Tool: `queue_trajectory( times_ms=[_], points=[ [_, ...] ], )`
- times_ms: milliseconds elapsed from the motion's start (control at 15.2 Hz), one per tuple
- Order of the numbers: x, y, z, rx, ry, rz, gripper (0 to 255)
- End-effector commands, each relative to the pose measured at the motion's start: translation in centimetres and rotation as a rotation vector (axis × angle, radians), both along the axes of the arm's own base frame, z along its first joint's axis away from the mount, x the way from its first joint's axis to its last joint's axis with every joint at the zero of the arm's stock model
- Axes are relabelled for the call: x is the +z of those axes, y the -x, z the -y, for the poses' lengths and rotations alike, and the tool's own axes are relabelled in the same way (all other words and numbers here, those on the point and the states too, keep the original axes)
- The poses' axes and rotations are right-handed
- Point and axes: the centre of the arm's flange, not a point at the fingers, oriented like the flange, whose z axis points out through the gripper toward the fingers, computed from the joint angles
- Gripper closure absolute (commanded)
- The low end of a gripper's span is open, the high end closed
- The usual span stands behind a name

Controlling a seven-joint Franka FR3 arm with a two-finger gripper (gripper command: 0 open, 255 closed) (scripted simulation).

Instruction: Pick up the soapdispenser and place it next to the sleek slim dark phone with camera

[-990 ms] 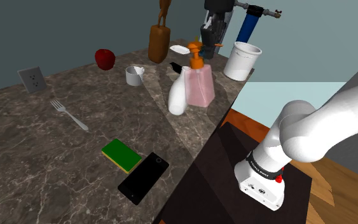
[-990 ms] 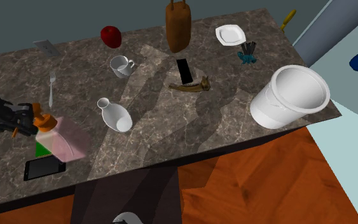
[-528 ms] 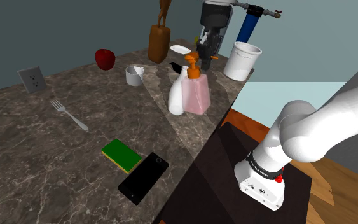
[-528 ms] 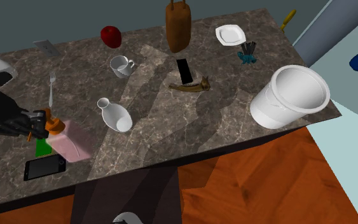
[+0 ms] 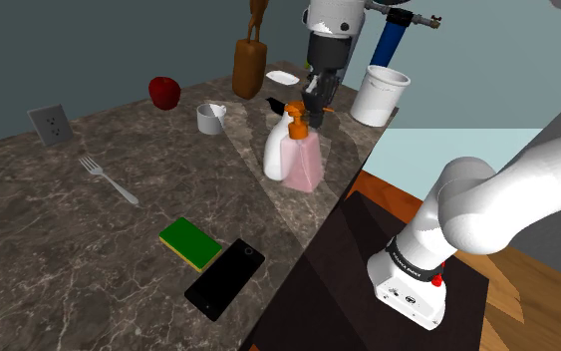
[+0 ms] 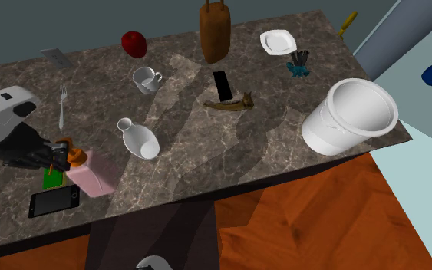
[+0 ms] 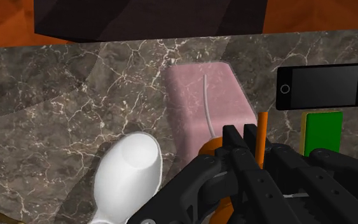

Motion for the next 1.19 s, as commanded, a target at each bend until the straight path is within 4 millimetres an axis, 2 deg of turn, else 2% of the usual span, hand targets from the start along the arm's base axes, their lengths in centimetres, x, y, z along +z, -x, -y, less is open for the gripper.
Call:
queue_trajectory(
  times_ms=[0, 1122],
  points=[
    [-1.1, 0.0, 0.1, 0.0, 0.0, 0.001, 255],
    [-10.0, 0.0, 0.1, 0.0, 0.0, 0.001, 255]
  ],
)
